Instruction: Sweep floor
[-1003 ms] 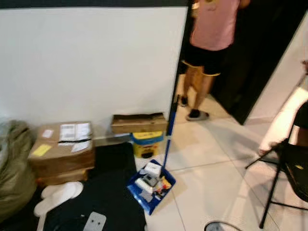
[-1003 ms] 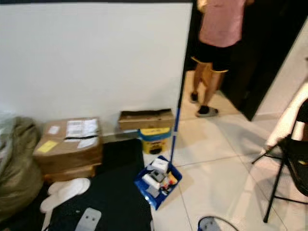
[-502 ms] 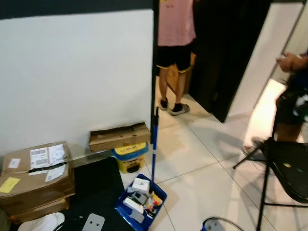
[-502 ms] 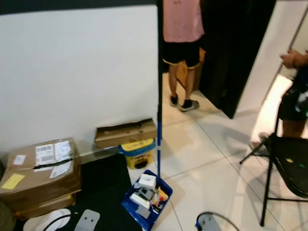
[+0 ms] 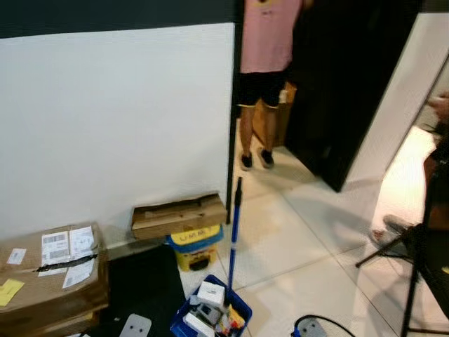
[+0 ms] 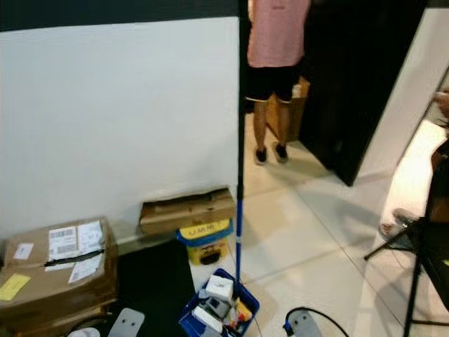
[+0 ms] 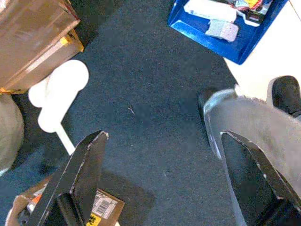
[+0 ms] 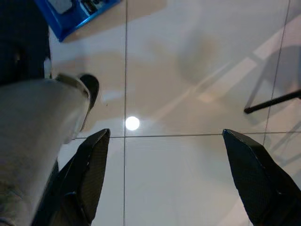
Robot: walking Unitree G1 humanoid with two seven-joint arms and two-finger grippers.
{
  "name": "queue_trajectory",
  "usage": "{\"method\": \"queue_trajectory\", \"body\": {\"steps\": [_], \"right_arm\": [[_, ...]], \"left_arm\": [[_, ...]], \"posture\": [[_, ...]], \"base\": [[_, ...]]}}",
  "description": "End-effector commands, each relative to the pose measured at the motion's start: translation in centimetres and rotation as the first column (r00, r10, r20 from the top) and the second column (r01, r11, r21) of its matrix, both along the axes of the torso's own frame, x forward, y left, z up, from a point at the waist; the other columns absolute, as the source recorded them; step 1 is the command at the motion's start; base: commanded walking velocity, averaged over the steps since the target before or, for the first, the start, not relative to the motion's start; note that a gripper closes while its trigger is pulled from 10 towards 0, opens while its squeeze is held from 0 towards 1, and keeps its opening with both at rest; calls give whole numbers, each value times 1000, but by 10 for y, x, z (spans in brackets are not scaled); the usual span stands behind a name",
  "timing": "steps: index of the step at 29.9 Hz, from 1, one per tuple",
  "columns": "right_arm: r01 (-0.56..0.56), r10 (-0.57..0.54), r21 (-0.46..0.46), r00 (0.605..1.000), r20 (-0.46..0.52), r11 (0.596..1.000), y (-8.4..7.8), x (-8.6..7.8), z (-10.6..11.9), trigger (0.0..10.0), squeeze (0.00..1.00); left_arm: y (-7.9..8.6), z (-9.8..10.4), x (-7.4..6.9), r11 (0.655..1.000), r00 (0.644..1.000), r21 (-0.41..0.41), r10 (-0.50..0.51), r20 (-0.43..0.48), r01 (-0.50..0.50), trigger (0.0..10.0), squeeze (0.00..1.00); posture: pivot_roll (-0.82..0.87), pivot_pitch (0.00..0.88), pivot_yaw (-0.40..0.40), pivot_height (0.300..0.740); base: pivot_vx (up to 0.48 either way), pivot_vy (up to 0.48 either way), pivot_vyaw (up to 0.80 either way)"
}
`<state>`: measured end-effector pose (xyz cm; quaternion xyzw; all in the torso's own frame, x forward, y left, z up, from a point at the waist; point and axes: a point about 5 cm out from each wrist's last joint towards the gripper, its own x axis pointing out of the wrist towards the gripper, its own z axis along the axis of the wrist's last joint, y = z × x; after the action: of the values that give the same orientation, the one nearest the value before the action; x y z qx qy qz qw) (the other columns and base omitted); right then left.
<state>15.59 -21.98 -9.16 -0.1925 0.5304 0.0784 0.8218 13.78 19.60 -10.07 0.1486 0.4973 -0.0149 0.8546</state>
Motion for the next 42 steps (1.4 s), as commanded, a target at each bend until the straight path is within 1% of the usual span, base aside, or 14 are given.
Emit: {"method": "queue_trajectory", "body": {"steps": [1,6,16,18,20,24,25,28,30,31,33,34,35,42], "right_arm": [[23,-24,21,1000,6,1000,2,-1,-1,10000,0],[30,-30,28,999,10,999,3,-1,-1,10000,0],[32,-35,78,999,38,996,8,6,1,10000,0],[27,-33,95,997,65,995,10,12,4,10000,0],[41,-55,106,989,138,993,10,29,12,10000,0],[53,-76,114,977,202,992,10,45,21,10000,0],[56,-95,163,965,243,985,14,57,27,10000,0],[56,-110,200,957,269,978,17,64,32,10000,0],[22,-119,275,932,343,961,25,85,45,10000,0],[22,-119,275,932,343,961,25,85,45,10000,0],[-17,-125,326,904,410,945,30,102,59,10000,0],[-17,-125,326,904,410,945,30,102,59,10000,0],[-22,-147,337,872,466,941,29,115,71,10000,0],[-25,-171,340,828,534,940,22,130,86,10000,0]], "left_arm": [[2,1,1,1000,1000,6,9,2,-9,10000,0],[1,0,1,1000,1000,2,10,-2,-10,10000,0],[2,0,0,1000,1000,-1,19,-11,-19,10000,0],[2,0,-1,1000,1000,3,24,-10,-24,10000,0],[3,0,-1,1000,1000,8,29,-10,-29,10000,0],[4,0,-2,1000,1000,9,28,-10,-28,10000,0],[4,0,-2,1000,1000,10,26,-10,-26,10000,0],[4,0,-2,1000,1000,10,25,-11,-25,10000,0],[4,0,-1,1000,1000,14,21,-10,-21,10000,0],[4,0,-1,1000,1000,14,21,-10,-21,10000,0],[4,0,0,1000,1000,16,18,-9,-18,10000,0],[4,0,0,1000,1000,16,18,-9,-18,10000,0],[4,0,0,1000,1000,17,14,-9,-14,10000,0],[3,0,-1,1000,1000,20,2,-12,-2,10000,0]], "posture": [[-33,0,-20,740],[-33,0,-20,740],[-32,0,-19,740],[-31,0,-18,740],[-31,0,-16,740],[-33,0,-14,740],[-34,0,-13,740],[-34,0,-13,740],[-34,0,-13,740],[-34,0,-13,740],[-34,0,-15,740],[-34,0,-15,740],[-34,0,-16,740],[-39,0,-22,740]], "base": [[0,0,0],[0,0,0],[0,-384,0],[0,0,788],[0,0,716],[0,0,380],[0,0,0],[0,0,0],[0,0,0],[0,0,0],[0,0,763],[0,0,763],[0,0,763],[0,0,757]]}}
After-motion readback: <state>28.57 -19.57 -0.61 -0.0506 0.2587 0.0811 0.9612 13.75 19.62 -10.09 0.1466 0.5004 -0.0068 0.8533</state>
